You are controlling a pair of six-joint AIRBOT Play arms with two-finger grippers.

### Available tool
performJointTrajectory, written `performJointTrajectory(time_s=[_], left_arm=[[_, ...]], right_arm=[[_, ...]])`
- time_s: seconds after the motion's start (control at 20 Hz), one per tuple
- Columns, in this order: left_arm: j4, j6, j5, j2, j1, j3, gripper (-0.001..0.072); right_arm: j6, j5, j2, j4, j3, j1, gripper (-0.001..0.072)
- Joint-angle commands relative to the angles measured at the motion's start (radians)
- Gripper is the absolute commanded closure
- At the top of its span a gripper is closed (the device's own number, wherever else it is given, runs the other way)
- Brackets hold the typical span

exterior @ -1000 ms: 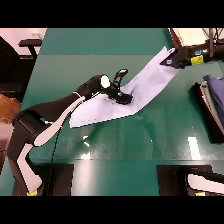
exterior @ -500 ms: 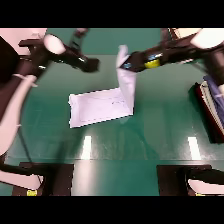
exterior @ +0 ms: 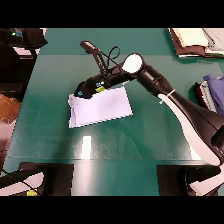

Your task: Fold the shirts.

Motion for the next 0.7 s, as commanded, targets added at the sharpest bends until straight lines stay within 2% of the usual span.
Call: performJointTrajectory(time_s=[0.0,0.25,0.3,0.35,0.5,0.65], left_arm=[[0.013,0.0,-0.031,0.023,0.02,0.0,0.0683],[0.003,0.008,-0.071,0.023,0.02,0.0,0.0683],[-0.001,0.007,-0.072,0.023,0.02,0.0,0.0683],[-0.004,0.007,-0.07,0.023,0.019,0.0,0.0683],[-0.005,0.008,-0.067,0.022,0.019,0.0,0.0683],[-0.005,0.008,-0.069,0.014,0.019,-0.001,0.0683]], right_arm=[[0.048,0.151,-0.002,-0.114,-0.032,-0.089,0.0375],[0.129,0.109,0.157,-0.182,-0.4,-0.389,0.0366],[0.134,0.1,0.171,-0.178,-0.459,-0.443,0.027],[0.142,0.095,0.175,-0.171,-0.51,-0.496,0.0123],[0.159,0.087,0.137,-0.128,-0.588,-0.57,0.012],[0.149,0.081,0.052,-0.038,-0.559,-0.55,0.0122]])
